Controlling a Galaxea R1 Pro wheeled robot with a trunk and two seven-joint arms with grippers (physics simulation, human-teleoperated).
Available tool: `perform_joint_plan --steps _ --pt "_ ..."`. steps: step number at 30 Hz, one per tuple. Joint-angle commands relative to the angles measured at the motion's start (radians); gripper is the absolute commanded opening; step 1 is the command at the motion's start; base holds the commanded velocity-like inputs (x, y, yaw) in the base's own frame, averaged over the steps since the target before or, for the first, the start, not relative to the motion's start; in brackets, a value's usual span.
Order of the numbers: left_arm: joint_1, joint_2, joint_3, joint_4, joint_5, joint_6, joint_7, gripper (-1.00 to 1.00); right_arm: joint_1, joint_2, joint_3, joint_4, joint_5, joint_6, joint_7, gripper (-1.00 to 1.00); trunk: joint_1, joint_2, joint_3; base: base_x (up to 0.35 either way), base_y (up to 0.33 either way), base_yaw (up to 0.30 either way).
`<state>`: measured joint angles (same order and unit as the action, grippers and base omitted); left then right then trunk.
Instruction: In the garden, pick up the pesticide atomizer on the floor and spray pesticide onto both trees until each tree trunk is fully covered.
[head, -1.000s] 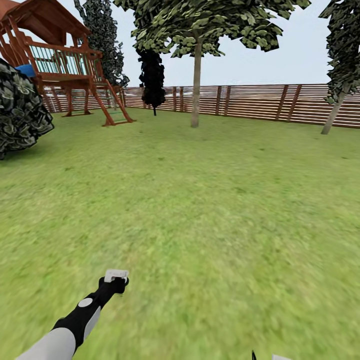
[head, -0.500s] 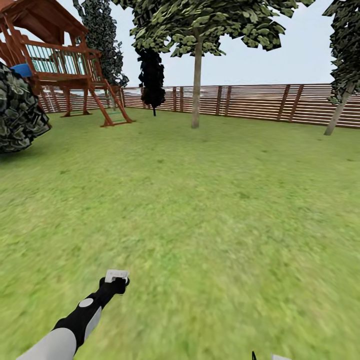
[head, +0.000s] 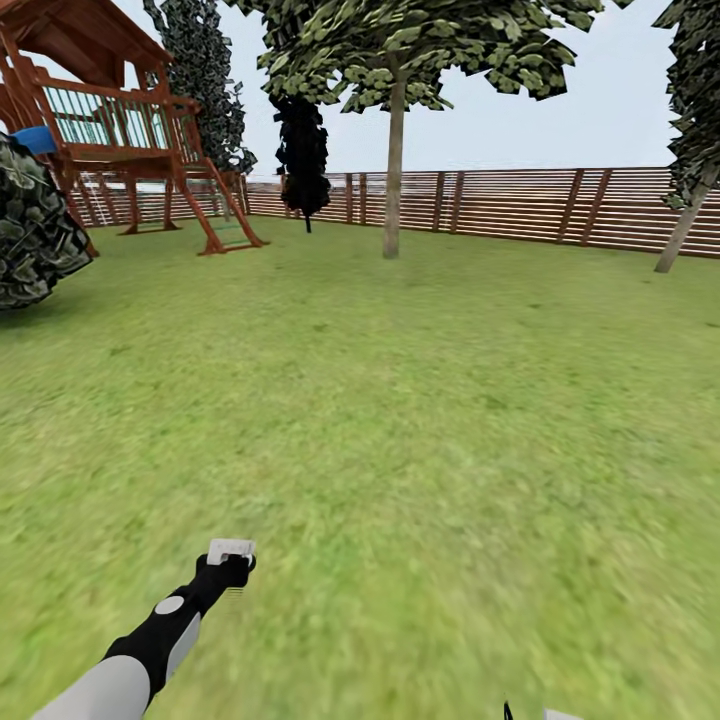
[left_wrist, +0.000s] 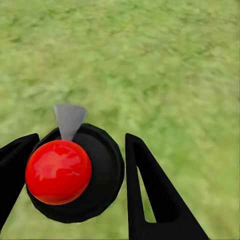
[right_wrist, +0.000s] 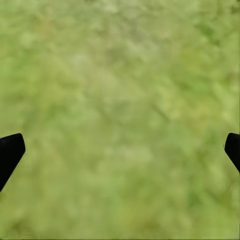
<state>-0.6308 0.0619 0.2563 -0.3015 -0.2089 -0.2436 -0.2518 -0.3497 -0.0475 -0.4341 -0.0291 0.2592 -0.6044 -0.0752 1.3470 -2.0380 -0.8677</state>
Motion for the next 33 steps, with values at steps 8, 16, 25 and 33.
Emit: perform_joint_plan --steps 8,16,25,33 --pt "0.000 0.000 0.001 -0.001 0.003 0.000 0.000 -1.00 0.000 0.000 0.000 0.000 0.000 0.000 0.000 1.00 0.000 0.000 0.000 0.339 0.000 0.000" --pt "-0.001 0.001 0.001 -0.001 0.003 0.000 0.000 -1.00 0.000 0.000 0.000 0.000 0.000 0.000 0.000 1.00 0.000 0.000 0.000 0.339 0.000 0.000" --pt "0.000 -0.002 0.000 -0.001 0.003 0.001 0.000 -1.00 0.000 0.000 0.000 0.000 0.000 0.000 0.000 1.00 0.000 0.000 0.000 0.339 0.000 0.000" --pt "0.000 -0.002 0.000 -0.001 0.003 0.000 0.000 -1.00 0.000 0.000 0.000 0.000 0.000 0.000 0.000 1.00 0.000 0.000 0.000 0.339 0.000 0.000"
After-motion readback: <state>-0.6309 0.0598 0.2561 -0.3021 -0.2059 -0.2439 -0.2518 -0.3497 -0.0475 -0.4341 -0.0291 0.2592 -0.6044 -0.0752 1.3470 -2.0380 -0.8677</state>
